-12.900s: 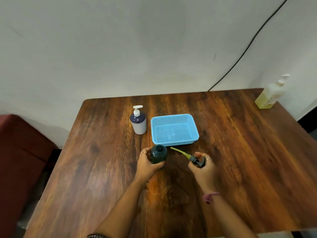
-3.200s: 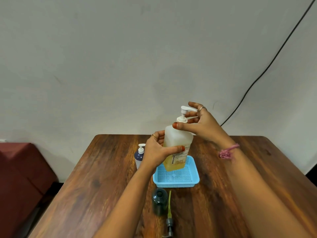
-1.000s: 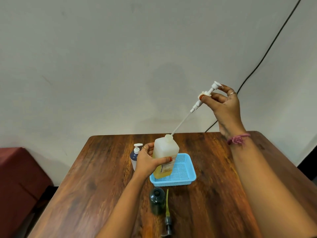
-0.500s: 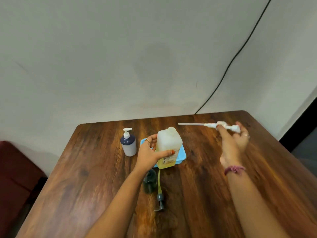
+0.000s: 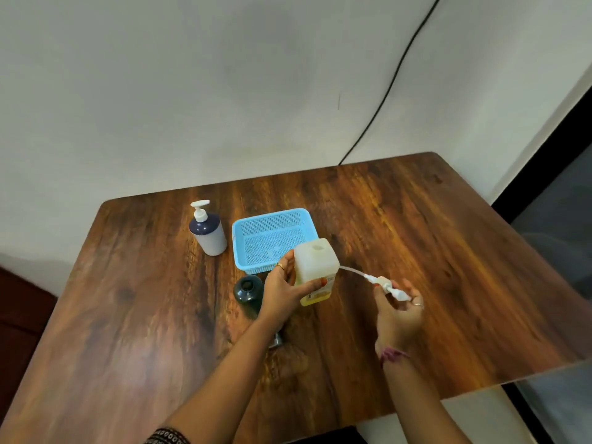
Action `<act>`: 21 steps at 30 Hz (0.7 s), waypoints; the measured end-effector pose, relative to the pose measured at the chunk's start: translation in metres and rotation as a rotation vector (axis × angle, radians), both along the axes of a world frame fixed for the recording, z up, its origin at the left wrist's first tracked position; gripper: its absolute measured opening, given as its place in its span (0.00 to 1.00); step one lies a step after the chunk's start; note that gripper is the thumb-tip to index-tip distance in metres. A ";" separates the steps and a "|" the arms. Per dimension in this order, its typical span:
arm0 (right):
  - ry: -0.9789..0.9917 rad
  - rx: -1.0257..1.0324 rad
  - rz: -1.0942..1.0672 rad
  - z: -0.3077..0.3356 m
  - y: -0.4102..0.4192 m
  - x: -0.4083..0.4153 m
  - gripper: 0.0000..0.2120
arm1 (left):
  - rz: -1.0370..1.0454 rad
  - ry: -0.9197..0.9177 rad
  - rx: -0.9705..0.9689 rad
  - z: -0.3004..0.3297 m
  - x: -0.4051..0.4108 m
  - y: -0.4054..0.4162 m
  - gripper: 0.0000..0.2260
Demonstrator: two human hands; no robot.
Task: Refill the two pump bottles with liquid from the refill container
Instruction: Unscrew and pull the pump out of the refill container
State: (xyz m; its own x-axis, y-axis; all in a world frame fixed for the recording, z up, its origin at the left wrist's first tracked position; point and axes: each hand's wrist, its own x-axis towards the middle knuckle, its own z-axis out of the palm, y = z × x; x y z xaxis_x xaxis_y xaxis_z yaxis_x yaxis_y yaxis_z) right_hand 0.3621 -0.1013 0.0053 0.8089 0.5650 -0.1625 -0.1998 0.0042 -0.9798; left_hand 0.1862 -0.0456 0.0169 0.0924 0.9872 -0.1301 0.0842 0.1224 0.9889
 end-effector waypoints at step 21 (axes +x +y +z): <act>-0.695 -0.338 0.330 -0.093 -0.025 -0.014 0.11 | -0.006 -0.025 -0.127 -0.044 0.010 -0.014 0.34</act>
State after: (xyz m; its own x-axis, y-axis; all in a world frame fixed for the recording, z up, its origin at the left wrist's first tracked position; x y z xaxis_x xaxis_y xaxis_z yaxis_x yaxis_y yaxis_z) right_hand 0.3479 -0.1267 -0.0880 0.5894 0.8005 0.1087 0.5101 -0.2644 -0.8185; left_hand 0.1961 -0.0600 -0.0268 0.1033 0.9624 -0.2512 0.0608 0.2459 0.9674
